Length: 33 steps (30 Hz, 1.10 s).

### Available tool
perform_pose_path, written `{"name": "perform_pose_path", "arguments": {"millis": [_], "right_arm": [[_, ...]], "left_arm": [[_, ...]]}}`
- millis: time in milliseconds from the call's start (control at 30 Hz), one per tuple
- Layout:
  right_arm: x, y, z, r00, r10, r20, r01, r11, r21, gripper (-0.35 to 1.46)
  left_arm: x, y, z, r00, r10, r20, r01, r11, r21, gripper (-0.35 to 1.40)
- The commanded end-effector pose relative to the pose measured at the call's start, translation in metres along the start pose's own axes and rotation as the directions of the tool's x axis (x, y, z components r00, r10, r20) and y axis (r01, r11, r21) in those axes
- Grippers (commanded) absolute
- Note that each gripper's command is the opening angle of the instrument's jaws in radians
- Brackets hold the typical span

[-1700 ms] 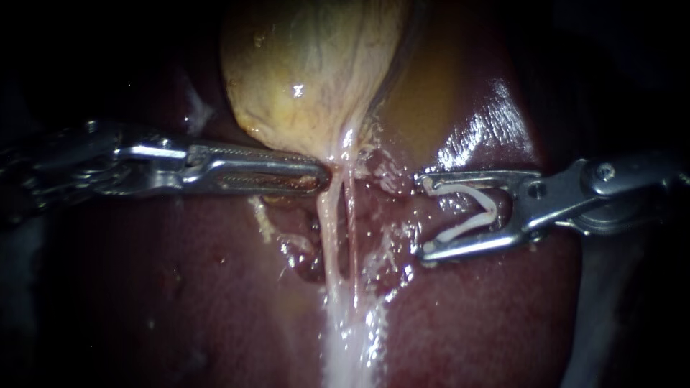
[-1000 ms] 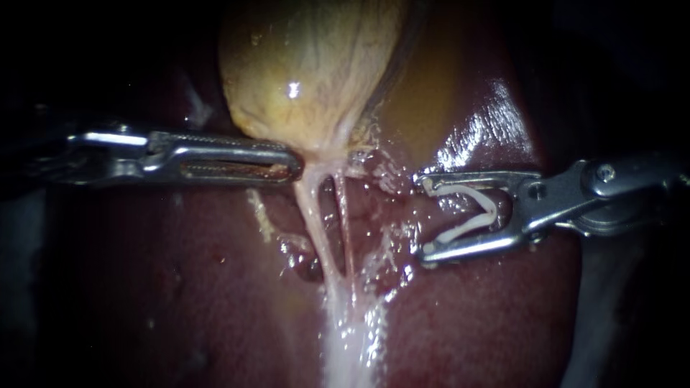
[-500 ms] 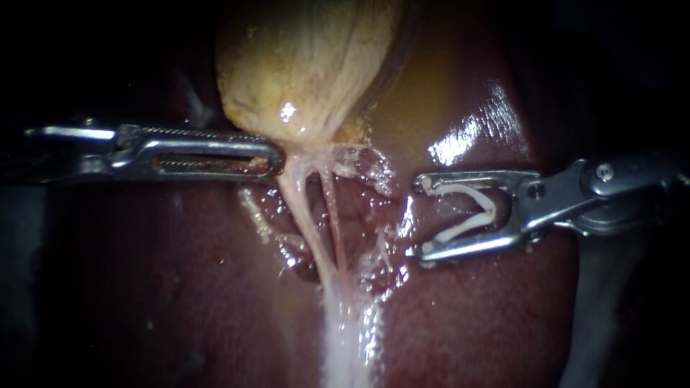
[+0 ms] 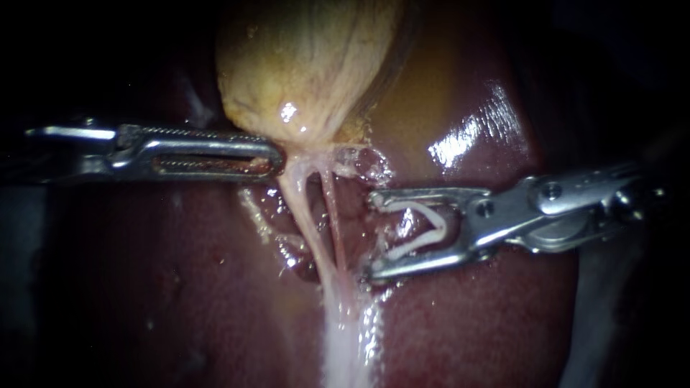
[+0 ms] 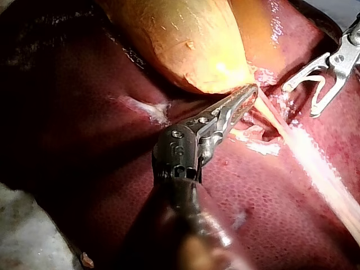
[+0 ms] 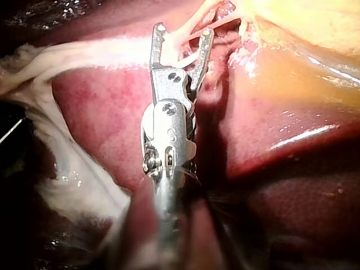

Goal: Clipping first clip left tube

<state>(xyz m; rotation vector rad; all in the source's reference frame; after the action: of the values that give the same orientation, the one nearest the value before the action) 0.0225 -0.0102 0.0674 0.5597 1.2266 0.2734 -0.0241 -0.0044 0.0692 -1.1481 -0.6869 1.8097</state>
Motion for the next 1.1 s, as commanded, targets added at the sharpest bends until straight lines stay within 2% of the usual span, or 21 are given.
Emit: {"name": "perform_pose_path", "arguments": {"millis": [33, 600, 900, 1100], "right_arm": [[-0.0001, 0.0000, 0.0004, 1.000, 0.004, 0.000, -0.004, 1.000, 0.002, 0.50], [-0.0027, 0.0008, 0.0043, 1.000, 0.026, 0.008, -0.026, 0.999, 0.026, 0.50], [-0.0042, -0.0003, 0.0066, 0.998, 0.061, 0.022, -0.063, 0.995, 0.073, 0.50], [-0.0042, -0.0007, 0.0073, 0.996, 0.084, 0.023, -0.086, 0.992, 0.097, 0.50]], "left_arm": [[0.0000, 0.0000, 0.0000, 1.0000, 0.000, 0.000, 0.000, 1.000, 0.000, -0.35], [0.0000, 0.0006, 0.0001, 1.0000, -0.001, -0.001, 0.001, 1.000, 0.002, -0.35], [0.0001, 0.0007, 0.0003, 1.0000, -0.001, -0.001, 0.001, 1.000, 0.002, -0.35], [0.0001, 0.0007, 0.0004, 1.0000, -0.001, -0.001, 0.001, 1.000, 0.003, -0.35]]}}
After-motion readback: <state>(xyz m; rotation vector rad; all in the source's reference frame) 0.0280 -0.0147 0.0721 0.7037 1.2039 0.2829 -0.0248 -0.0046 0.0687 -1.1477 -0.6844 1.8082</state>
